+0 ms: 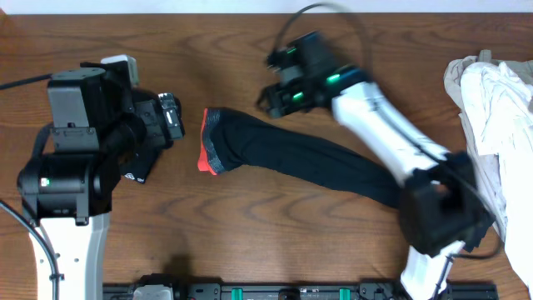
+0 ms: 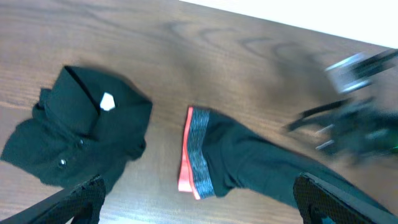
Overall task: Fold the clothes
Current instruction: 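Drag the waistband leftward toward the left gripper with the right gripper, then grasp the waistband edge with the left gripper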
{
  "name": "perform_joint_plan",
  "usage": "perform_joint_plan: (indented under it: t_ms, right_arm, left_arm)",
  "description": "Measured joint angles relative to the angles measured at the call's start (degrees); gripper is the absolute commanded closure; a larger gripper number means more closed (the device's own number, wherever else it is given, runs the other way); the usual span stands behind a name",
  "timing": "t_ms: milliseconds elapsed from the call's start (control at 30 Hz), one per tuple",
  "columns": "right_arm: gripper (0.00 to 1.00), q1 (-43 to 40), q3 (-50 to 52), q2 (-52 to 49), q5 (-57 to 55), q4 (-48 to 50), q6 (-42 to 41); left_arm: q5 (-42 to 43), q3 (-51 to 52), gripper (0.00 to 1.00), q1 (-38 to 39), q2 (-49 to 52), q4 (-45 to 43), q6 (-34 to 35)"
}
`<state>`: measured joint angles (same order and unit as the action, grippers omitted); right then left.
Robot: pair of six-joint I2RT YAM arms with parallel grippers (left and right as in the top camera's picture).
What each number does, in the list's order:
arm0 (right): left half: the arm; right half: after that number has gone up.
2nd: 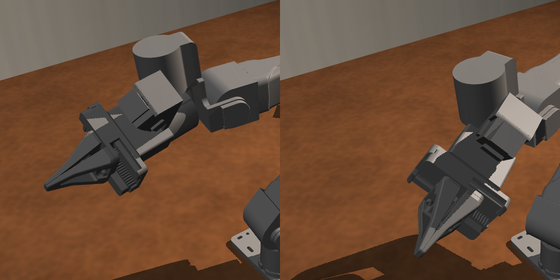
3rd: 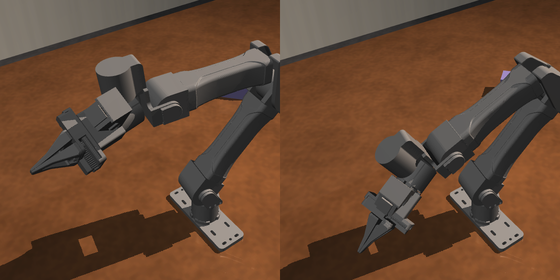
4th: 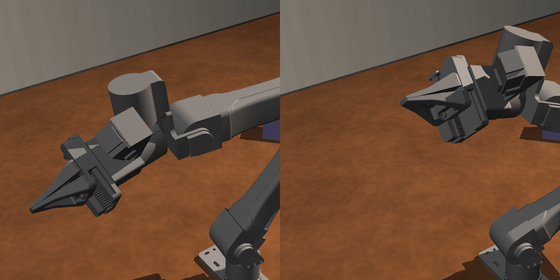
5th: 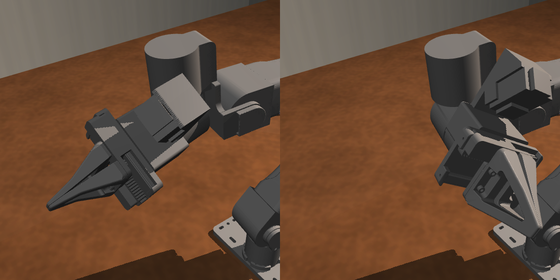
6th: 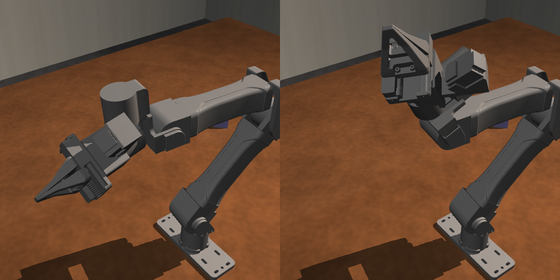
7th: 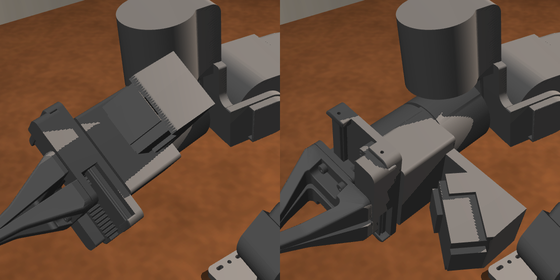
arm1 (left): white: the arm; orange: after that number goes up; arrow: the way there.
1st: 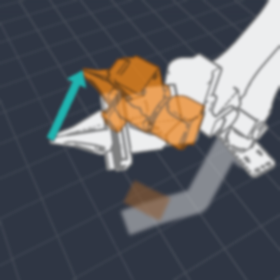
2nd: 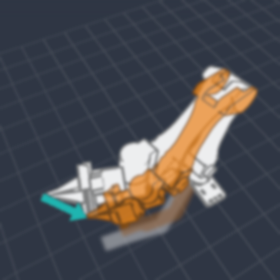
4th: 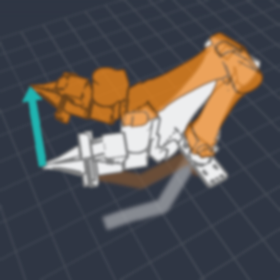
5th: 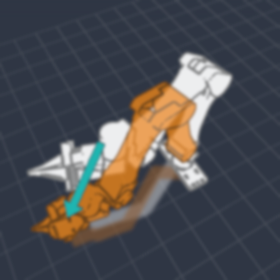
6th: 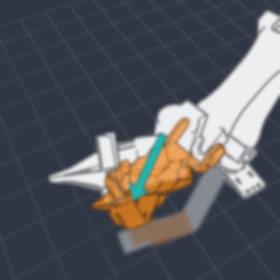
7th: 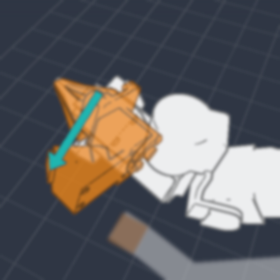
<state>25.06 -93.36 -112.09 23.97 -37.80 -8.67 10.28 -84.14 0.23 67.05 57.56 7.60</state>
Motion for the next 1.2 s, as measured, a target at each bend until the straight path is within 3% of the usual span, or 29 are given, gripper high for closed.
perform_joint_plan:
  t_ms: [133,200,267,333,500,867,967,1067,1200]
  right_arm:
    - [0.26,-9.6,0.0,6.5,-0.9,-8.1,0.2]
    - [0.25,-13.5,-0.1,9.0,-0.9,-12.3,0.2]
    - [0.25,-16.1,-0.2,10.3,-1.0,-15.9,0.2]
    - [0.26,-18.2,-0.2,10.5,-1.0,-19.8,0.2]
    - [0.26,-21.8,-0.2,10.5,-1.0,-25.9,0.2]
    - [0.23,-22.7,-0.2,10.5,-1.0,-27.1,0.2]
    - [0.22,-22.7,-0.2,10.5,-1.4,-27.7,0.2]
    - [0.19,-22.7,-0.2,10.5,-3.0,-28.8,0.2]
    - [0.14,-22.8,-0.2,10.5,-7.1,-30.3,0.2]
  left_arm:
    - [1.5,-0.1,0.11,0.5,3.3,3.0,-0.1]
    - [1.9,-0.1,0.18,1.4,6.3,4.2,0.0]
    - [2.2,-0.1,0.31,2.4,10.1,4.9,0.0]
    - [2.5,0.0,0.36,3.3,13.6,5.2,0.0]
    - [2.9,0.0,0.36,5.2,23.8,5.1,-0.2]
    - [3.3,0.0,0.39,6.7,43.2,-0.3,-0.2]
    - [3.6,0.0,0.61,7.6,45.5,-2.7,0.2]
    - [4.0,0.0,0.94,8.5,46.7,-4.2,0.1]
    - [4.2,0.0,0.94,9.1,46.7,-4.2,-0.4]
